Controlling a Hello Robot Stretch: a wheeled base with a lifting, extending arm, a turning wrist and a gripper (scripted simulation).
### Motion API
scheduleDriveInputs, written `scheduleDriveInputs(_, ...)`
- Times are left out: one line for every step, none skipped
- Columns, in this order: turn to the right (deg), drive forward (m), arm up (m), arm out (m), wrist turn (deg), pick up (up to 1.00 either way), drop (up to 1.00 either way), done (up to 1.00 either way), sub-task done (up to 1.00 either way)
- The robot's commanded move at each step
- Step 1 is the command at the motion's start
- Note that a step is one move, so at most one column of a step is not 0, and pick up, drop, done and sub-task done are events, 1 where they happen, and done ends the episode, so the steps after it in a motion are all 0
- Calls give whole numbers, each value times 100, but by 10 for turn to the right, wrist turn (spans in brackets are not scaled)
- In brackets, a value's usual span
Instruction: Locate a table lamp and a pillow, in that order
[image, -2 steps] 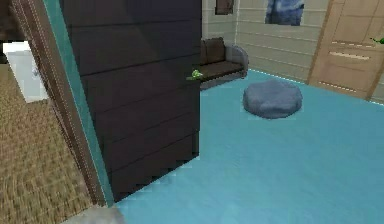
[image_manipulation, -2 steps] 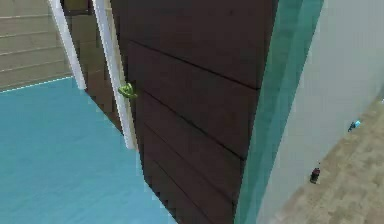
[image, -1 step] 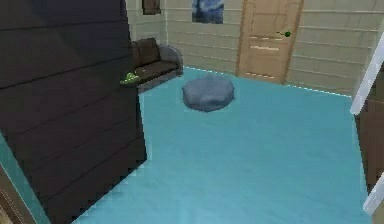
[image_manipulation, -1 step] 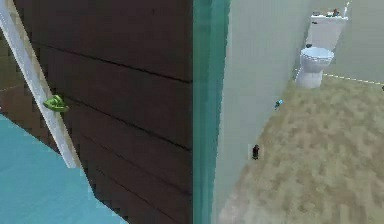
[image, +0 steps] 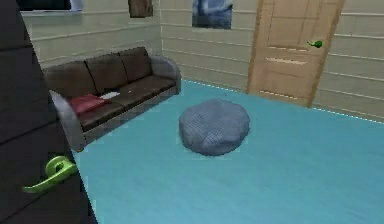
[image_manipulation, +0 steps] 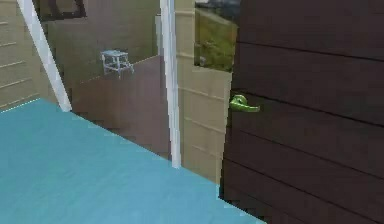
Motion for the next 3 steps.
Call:
scheduleDriveInputs(0, 85, 0, 0, 0, 0, 0, 0, 0)
scheduleDriveInputs(-450, 0, 0, 0, 0, 0, 0, 0, 0)
scheduleDriveInputs(-90, 0, 0, 0, 0, 0, 0, 0, 0)
